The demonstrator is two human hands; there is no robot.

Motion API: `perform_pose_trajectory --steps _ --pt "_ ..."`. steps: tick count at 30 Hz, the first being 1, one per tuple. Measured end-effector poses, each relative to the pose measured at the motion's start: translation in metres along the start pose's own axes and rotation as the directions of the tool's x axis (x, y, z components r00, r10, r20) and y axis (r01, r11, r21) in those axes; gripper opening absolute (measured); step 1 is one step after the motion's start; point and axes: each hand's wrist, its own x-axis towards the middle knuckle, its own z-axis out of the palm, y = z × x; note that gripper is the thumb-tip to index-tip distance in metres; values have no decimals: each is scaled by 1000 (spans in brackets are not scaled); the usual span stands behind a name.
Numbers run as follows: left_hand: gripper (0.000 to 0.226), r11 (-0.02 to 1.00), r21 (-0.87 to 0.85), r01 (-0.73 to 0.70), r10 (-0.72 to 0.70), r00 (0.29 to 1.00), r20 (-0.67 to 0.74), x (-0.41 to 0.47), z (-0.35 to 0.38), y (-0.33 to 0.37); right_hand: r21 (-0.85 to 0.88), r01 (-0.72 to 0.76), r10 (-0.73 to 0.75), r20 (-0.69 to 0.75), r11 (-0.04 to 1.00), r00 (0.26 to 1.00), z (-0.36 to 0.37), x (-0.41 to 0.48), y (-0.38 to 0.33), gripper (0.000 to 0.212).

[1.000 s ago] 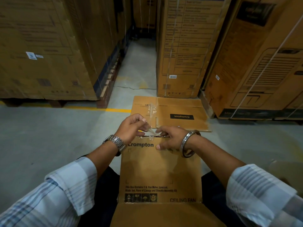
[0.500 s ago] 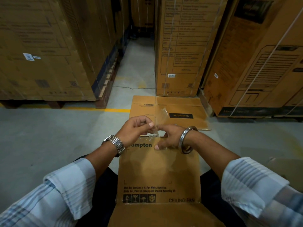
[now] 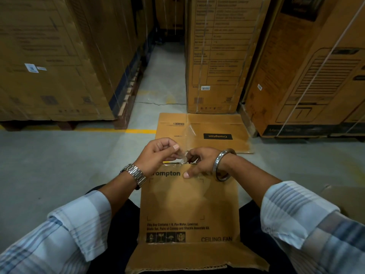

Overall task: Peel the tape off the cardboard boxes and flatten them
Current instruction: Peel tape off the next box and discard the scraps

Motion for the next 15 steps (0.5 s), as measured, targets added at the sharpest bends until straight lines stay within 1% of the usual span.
perform_pose_trajectory --steps 5,8,15 --pt "15 997 -70 33 -37 998 -56 0 0 5 38 11 -10 -6 999 1000 1 -1 0 61" --pt "14 993 -107 53 -63 994 -93 0 1 8 49 26 -26 -14 998 1000 2 -1 1 61" --pt "15 993 -102 62 -74 991 -114 -4 2 10 -16 15 -15 13 1000 1000 0 -3 -6 61"
